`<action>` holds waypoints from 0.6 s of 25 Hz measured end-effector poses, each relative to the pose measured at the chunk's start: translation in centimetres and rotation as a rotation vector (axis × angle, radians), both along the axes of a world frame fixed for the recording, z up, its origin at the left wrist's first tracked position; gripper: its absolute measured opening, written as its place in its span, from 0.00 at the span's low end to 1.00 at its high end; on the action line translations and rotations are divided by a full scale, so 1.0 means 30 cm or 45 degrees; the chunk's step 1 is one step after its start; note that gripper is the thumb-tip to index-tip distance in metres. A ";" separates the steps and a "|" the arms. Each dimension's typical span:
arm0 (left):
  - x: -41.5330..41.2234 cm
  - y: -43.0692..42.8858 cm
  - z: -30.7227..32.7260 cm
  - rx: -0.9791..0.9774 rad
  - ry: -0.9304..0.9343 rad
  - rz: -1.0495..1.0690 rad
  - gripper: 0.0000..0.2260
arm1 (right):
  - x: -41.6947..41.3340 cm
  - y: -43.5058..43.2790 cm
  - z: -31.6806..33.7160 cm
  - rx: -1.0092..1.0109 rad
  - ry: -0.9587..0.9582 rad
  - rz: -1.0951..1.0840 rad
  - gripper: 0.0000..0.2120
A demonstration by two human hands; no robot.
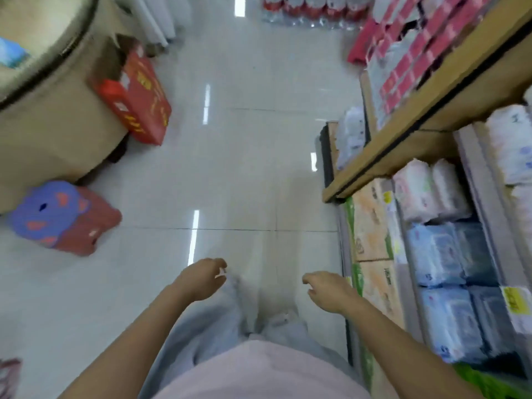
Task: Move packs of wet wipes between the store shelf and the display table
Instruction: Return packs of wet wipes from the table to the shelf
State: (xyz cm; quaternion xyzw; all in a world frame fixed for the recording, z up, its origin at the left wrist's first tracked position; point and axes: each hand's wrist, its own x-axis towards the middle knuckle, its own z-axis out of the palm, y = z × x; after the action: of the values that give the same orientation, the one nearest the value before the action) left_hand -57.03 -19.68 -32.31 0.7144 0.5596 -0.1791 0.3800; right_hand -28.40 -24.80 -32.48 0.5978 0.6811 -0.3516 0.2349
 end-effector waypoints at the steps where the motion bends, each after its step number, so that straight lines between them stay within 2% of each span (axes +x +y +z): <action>1: -0.086 0.005 -0.011 -0.014 -0.008 0.103 0.16 | -0.063 0.079 -0.010 0.003 0.011 0.051 0.18; 5: -0.436 0.078 -0.061 -0.090 0.018 0.422 0.17 | -0.372 0.445 -0.029 0.043 0.097 0.141 0.18; 9: -0.708 0.225 -0.075 -0.157 0.080 0.587 0.18 | -0.622 0.754 -0.014 0.100 0.166 0.114 0.16; 15: -0.874 0.627 -0.028 -0.025 -0.164 0.841 0.15 | -0.761 1.086 -0.056 0.021 0.068 0.118 0.15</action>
State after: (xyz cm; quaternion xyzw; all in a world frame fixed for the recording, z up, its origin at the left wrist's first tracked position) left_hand -83.25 -0.88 -33.13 0.5007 0.7339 -0.0064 0.4589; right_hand -51.22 7.78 -34.18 0.5579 0.7170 -0.3506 0.2276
